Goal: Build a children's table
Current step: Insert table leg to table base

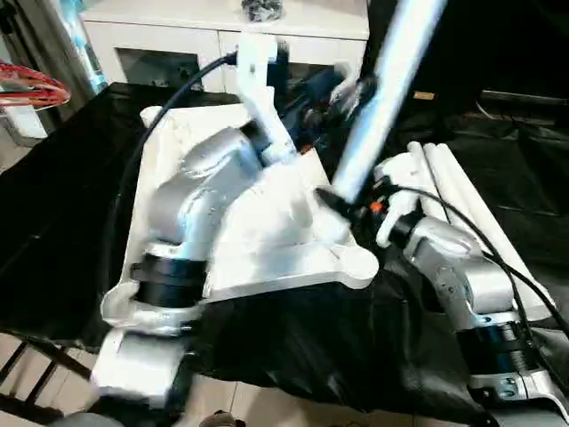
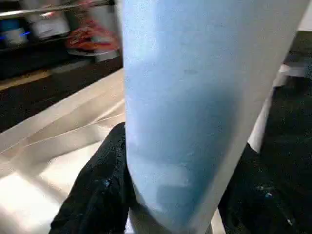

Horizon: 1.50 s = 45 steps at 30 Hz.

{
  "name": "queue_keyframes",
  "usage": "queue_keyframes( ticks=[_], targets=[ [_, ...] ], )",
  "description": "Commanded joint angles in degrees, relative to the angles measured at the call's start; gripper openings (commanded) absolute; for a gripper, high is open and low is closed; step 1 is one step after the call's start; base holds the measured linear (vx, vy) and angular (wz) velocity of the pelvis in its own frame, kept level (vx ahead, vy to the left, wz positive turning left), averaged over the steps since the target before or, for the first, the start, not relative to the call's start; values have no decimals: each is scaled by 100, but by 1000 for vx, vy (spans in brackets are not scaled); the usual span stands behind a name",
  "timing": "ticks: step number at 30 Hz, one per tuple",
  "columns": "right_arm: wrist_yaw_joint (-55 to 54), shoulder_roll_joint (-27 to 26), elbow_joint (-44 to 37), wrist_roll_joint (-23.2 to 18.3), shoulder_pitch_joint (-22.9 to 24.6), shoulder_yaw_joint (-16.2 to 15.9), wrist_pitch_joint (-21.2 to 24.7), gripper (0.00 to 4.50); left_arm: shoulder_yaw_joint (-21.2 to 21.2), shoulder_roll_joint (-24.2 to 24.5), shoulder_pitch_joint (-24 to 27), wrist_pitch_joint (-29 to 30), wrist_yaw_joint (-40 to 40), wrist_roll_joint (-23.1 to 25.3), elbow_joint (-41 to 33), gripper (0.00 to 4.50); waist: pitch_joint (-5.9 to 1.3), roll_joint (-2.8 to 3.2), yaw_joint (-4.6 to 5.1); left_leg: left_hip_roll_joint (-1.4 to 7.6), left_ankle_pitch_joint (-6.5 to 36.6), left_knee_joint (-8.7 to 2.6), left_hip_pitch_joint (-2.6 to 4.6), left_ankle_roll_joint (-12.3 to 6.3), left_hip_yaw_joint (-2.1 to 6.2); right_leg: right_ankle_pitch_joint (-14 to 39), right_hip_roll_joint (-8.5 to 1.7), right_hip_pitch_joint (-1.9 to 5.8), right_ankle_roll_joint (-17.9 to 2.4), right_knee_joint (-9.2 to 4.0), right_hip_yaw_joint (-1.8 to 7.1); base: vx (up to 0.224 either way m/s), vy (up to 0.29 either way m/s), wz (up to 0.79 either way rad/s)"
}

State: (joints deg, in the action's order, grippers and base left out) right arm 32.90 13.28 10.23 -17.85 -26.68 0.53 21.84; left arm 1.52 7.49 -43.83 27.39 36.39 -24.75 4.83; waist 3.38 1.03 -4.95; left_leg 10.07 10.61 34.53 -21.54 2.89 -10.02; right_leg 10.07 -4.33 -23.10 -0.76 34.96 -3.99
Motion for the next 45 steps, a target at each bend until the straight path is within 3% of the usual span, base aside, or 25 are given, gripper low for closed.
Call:
queue_keyframes(
  ticks=[1, 7, 12, 16, 20, 26, 27, 30, 45],
  targets=[
    [-98, 59, -36, 10, -24, 146, -62, 187, 223, 242, 105, -141, 156, 333, 49, 299, -431, -9, -1, 252, 792, -380, 69, -144, 91, 1083, -365, 331, -1083, -404, 261, 0, 0, 0],
    [-132, 289, -320, 20, 256, 264, 128, 187, 995, 897, 581, -759, 555, 1214, 363, 299, -428, -30, 3, 257, 792, -395, 68, -118, 85, 1079, -371, 327, -955, -393, 281, 0, 0, 0],
    [-114, 414, -692, -31, 516, 256, 376, 187, 1769, 1180, 1184, -375, 1194, 1287, 309, 299, -429, 11, 12, 265, 844, -405, 75, -58, 80, 1015, -365, 308, -1045, -381, 285, 0, 0, 0],
    [-105, 468, -893, -56, 662, 204, 491, 187, 2077, 1148, 1336, -322, 1072, 1619, 635, 299, -395, 15, 23, 257, 1147, -428, 80, 7, 84, 1418, -369, 304, -972, -444, 286, 0, 0, 0],
    [-130, 514, -1042, -67, 776, 172, 570, 187, 2182, 1084, 1434, -185, 959, 1765, 764, 299, -390, 16, 21, 258, 1244, -434, 98, 47, 93, 1700, -376, 290, -854, -480, 285, 0, 0, 0],
    [-144, 535, -1177, -17, 866, 129, 650, 187, 2329, 1164, 1502, -55, 1009, 1861, 705, 249, -403, 9, 32, 260, 1148, -430, 75, 7, 100, 1507, -375, 297, -914, -462, 284, 0, 0, 0],
    [-143, 536, -1175, -2, 870, 118, 651, 187, 2379, 1178, 1490, -121, 1005, 1973, 766, 220, -403, 12, 32, 262, 1136, -429, 78, -3, 101, 1476, -372, 293, -930, -458, 283, 0, 0, 0],
    [-140, 550, -1172, -4, 861, 101, 659, 187, 2413, 1159, 1456, -181, 1050, 2070, 845, 211, -405, 21, 28, 263, 1106, -423, 82, -14, 97, 1394, -376, 294, -962, -457, 286, 0, 0, 0],
    [-63, 577, -1204, -3, 870, 35, 722, 187, 2495, 1144, 1386, -204, 1201, 2197, 934, 80, -403, 24, 26, 262, 1157, -424, 82, -7, 98, 1473, -384, 297, -962, -467, 287, 0, 0, 0]
  ],
)
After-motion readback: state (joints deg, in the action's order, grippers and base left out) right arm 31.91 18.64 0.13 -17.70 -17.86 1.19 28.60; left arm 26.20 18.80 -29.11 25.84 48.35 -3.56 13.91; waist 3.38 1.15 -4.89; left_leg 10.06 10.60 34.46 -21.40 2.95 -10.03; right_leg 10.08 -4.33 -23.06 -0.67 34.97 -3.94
